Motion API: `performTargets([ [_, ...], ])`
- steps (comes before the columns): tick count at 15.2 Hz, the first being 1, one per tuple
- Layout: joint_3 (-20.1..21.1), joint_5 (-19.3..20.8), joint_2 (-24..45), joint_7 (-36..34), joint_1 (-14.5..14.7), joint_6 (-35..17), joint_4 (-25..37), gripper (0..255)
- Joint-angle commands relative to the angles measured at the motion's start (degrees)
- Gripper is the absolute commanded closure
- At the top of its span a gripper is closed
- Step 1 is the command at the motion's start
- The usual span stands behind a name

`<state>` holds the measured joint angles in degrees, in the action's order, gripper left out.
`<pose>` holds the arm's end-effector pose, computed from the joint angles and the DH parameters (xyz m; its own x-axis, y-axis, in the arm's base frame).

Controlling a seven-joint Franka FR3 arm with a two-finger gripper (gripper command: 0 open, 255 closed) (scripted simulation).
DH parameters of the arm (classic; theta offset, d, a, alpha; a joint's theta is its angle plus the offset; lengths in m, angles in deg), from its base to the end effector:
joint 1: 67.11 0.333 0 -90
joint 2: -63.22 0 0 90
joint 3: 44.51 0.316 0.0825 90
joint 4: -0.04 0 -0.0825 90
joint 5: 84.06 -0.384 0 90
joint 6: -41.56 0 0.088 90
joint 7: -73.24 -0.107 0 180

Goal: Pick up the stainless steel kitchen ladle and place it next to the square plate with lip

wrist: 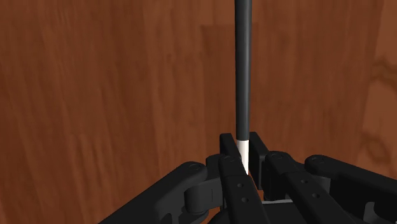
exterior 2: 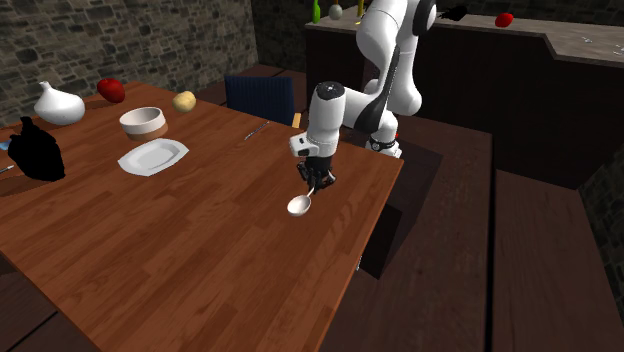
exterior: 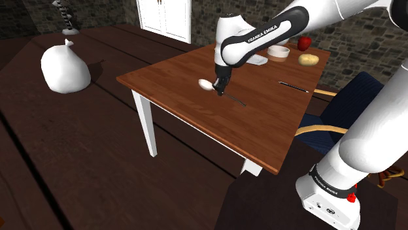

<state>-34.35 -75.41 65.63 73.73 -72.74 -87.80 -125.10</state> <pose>0.5406 0.0384 0.3730 0.9830 0.1817 0.0263 0.1777 -0.9777 0.1122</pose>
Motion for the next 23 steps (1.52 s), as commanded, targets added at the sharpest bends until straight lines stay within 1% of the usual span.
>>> performTargets([
  [1,-0.01,-0.41,-0.92,0.51,-0.05,1.65,0.76,255],
  [13,0.01,-1.95,-4.62,2.23,-0.02,10.35,5.93,255],
  [18,-3.67,-2.18,-5.48,9.30,-3.36,9.29,4.76,255],
  [23,-7.35,-2.34,-4.94,16.33,-6.68,8.55,5.24,255],
])
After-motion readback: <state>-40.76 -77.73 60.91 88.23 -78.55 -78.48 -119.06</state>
